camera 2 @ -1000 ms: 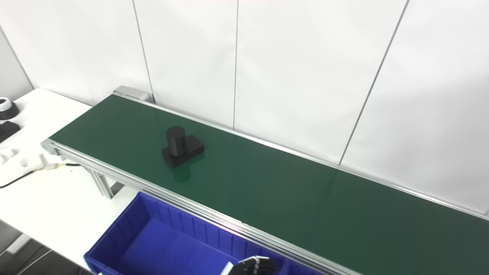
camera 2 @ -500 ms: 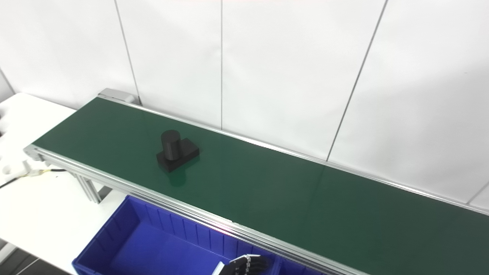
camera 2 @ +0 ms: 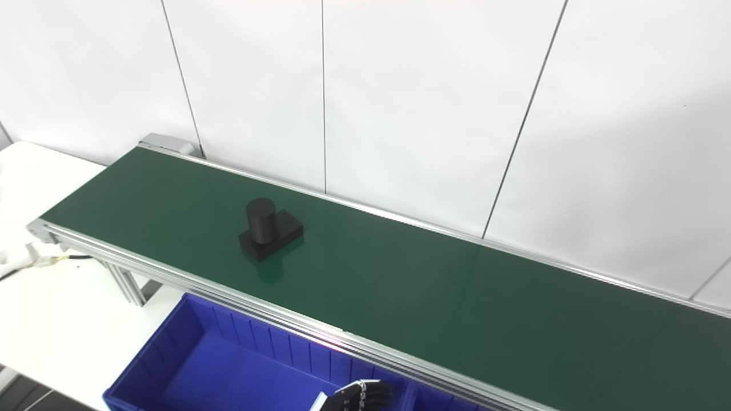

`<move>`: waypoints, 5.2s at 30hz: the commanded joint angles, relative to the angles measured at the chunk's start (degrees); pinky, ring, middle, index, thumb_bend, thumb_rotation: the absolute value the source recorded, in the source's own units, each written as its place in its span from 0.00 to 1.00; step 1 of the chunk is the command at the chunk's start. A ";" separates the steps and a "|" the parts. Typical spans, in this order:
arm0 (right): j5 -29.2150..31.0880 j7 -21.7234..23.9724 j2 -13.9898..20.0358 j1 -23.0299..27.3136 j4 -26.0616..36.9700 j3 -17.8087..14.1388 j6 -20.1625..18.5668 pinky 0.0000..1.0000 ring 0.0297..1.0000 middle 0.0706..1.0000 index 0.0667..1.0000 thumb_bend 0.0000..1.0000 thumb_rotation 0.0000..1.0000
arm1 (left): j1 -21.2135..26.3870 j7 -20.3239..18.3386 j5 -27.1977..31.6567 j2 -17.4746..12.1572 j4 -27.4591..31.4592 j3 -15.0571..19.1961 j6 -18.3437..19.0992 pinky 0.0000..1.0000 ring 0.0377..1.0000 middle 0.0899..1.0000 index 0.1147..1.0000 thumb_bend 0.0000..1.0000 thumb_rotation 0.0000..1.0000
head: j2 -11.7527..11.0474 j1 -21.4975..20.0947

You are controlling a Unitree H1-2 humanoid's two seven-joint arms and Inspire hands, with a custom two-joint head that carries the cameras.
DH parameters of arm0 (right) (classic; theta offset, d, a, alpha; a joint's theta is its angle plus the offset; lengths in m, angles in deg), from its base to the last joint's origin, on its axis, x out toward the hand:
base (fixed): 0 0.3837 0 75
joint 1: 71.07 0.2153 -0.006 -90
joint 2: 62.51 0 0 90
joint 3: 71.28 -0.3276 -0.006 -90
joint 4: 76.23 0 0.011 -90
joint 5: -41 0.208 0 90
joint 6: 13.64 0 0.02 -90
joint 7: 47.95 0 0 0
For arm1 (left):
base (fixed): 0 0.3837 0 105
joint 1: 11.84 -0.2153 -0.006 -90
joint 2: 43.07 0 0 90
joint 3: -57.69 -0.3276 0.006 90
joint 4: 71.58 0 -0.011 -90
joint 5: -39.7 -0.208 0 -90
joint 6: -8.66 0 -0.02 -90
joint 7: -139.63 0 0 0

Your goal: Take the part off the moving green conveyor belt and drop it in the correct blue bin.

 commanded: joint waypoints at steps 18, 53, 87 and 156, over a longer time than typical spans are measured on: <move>-0.18 3.00 1.78 4.39 5.54 -0.49 2.01 0.64 0.73 0.78 0.80 0.65 0.08 | -1.28 -3.23 0.99 2.41 2.78 2.02 -1.86 0.85 0.76 0.74 0.70 0.52 0.00 | 1.45 -4.96; -1.09 16.01 -4.30 29.54 20.04 -3.23 -17.91 0.69 0.81 0.84 0.88 0.79 0.25 | -0.77 -8.81 1.91 1.73 5.94 8.03 -1.86 0.74 0.72 0.72 0.69 0.57 0.00 | 2.66 -12.14; -9.15 17.35 -10.66 52.21 -13.48 2.79 -16.58 0.77 0.95 1.00 1.00 0.98 0.44 | -0.34 -11.77 2.70 2.01 5.67 10.35 -1.86 0.75 0.71 0.71 0.69 0.59 0.00 | 3.62 -10.70; -12.15 -3.41 -19.40 60.05 -48.05 3.12 -0.68 0.60 0.69 0.71 0.72 0.81 0.00 | -1.59 -8.86 1.34 2.06 7.63 10.18 -1.86 0.79 0.73 0.72 0.69 0.59 0.00 | 4.10 -7.18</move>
